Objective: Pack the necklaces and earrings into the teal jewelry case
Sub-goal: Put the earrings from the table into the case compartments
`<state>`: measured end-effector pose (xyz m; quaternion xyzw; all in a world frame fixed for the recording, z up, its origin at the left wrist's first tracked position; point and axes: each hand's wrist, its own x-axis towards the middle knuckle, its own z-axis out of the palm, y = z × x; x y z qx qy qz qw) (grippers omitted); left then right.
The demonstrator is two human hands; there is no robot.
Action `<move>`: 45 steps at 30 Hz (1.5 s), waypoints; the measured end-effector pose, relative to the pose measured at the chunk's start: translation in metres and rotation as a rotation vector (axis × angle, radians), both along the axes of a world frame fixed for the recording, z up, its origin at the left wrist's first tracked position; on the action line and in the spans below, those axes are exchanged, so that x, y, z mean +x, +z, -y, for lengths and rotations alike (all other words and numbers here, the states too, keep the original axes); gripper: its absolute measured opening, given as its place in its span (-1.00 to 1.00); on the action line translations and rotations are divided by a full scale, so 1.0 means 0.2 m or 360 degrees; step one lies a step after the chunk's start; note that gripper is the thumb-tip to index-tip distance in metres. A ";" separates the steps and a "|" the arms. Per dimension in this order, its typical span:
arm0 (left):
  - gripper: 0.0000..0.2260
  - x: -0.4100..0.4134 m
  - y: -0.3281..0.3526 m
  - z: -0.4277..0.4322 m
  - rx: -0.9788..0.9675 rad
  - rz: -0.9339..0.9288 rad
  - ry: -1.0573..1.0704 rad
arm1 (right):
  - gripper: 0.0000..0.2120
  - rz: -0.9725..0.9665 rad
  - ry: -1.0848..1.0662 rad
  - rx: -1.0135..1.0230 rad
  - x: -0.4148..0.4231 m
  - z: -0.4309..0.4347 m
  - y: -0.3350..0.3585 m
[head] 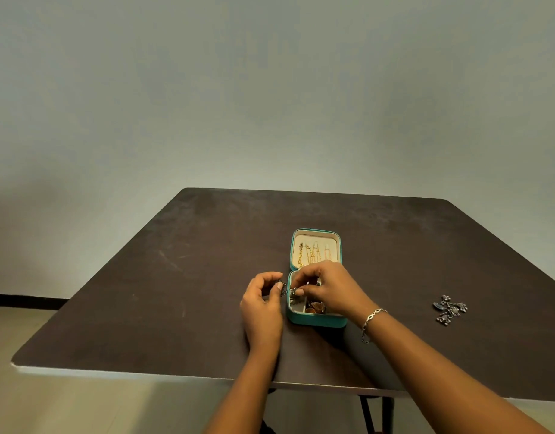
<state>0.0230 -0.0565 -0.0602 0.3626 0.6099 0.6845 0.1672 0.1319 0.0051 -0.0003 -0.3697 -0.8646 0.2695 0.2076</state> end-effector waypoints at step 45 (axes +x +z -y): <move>-0.65 0.03 0.05 0.04 0.0259 0.0130 -0.0225 | -0.87 -0.0239 0.0170 0.0123 -0.03 -0.01 0.03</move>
